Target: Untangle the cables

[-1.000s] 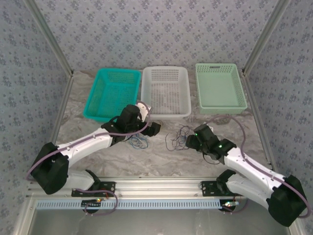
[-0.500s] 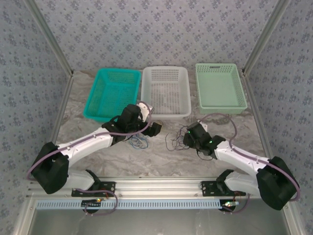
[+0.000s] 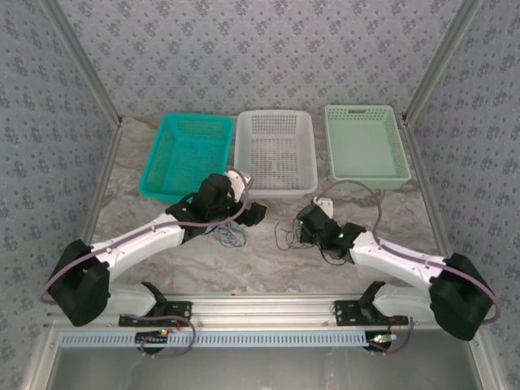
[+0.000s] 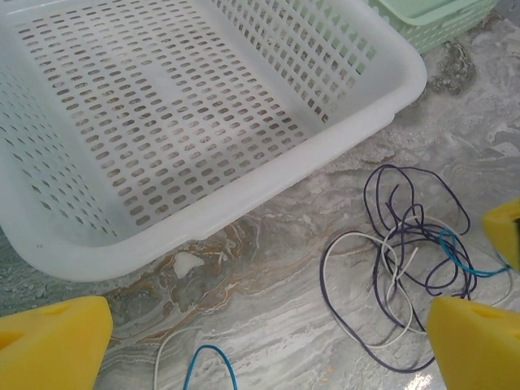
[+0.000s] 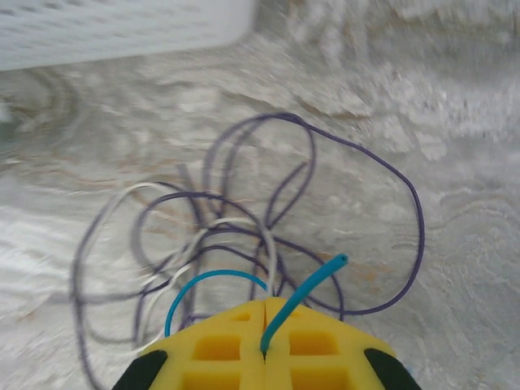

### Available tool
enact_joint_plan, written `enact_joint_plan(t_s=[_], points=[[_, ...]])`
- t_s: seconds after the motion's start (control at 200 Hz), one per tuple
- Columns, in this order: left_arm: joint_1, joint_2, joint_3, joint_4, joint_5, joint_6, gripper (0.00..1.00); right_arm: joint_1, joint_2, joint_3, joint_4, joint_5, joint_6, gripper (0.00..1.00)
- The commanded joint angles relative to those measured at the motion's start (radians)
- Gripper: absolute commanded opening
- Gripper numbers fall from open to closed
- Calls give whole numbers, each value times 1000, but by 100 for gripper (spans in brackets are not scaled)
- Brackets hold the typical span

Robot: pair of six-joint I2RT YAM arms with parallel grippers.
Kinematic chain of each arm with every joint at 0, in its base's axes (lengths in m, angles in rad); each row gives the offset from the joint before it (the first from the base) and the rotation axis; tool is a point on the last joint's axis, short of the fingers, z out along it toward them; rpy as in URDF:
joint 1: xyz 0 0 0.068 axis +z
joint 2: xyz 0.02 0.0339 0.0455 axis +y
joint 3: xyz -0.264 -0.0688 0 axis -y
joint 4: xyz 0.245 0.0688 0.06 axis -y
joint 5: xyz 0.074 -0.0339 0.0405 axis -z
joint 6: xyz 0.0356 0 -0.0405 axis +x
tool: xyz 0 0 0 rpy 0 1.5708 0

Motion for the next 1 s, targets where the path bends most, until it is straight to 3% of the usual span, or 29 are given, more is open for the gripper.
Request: enact_joint_plan(t_s=[0.0, 0.395, 0.675, 0.994], points=[[-7, -28, -8, 13, -12, 13, 99, 71, -94, 72, -169, 200, -55, 0], [-41, -21, -7, 134, 205, 26, 99, 123, -373, 78, -198, 192, -203, 0], [-113, 122, 72, 297, 465, -178, 87, 134, -346, 34, -85, 210, -217, 0], [-156, 260, 117, 369, 495, -410, 77, 173, -341, 3, 1, 319, -213, 0]])
